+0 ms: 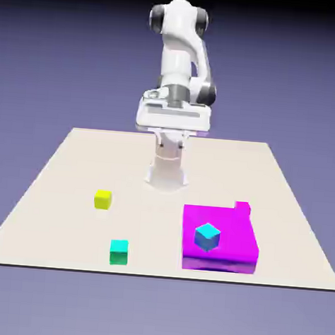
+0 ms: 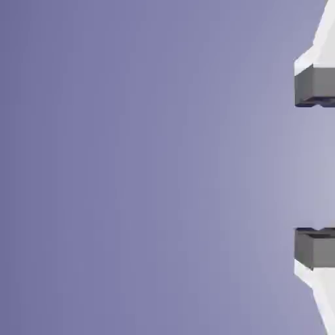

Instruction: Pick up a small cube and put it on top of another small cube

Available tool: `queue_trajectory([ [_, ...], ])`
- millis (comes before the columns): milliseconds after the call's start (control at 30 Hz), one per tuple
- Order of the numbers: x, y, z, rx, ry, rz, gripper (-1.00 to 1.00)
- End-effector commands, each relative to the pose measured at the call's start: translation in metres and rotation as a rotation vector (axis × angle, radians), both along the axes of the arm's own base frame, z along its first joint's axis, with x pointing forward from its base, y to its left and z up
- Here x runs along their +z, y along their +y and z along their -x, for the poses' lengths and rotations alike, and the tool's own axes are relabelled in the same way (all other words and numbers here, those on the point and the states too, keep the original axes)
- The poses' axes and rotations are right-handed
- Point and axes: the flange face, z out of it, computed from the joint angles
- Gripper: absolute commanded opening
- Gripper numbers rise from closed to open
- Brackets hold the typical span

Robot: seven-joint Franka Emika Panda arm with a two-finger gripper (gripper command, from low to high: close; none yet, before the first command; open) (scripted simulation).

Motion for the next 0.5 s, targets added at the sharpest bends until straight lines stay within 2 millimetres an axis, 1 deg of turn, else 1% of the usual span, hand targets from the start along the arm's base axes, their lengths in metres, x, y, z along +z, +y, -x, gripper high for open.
queue_trajectory([
  [0, -0.007, -0.005, -0.007, -0.048, 0.033, -0.025, 0.0],
  [233, -0.068, -0.046, -0.052, -0.401, 0.255, -0.208, 0.0],
  [367, -0.109, -0.072, -0.071, -0.615, 0.373, -0.318, 0.0],
  [467, -0.141, -0.092, -0.081, -0.78, 0.459, -0.402, 0.0],
])
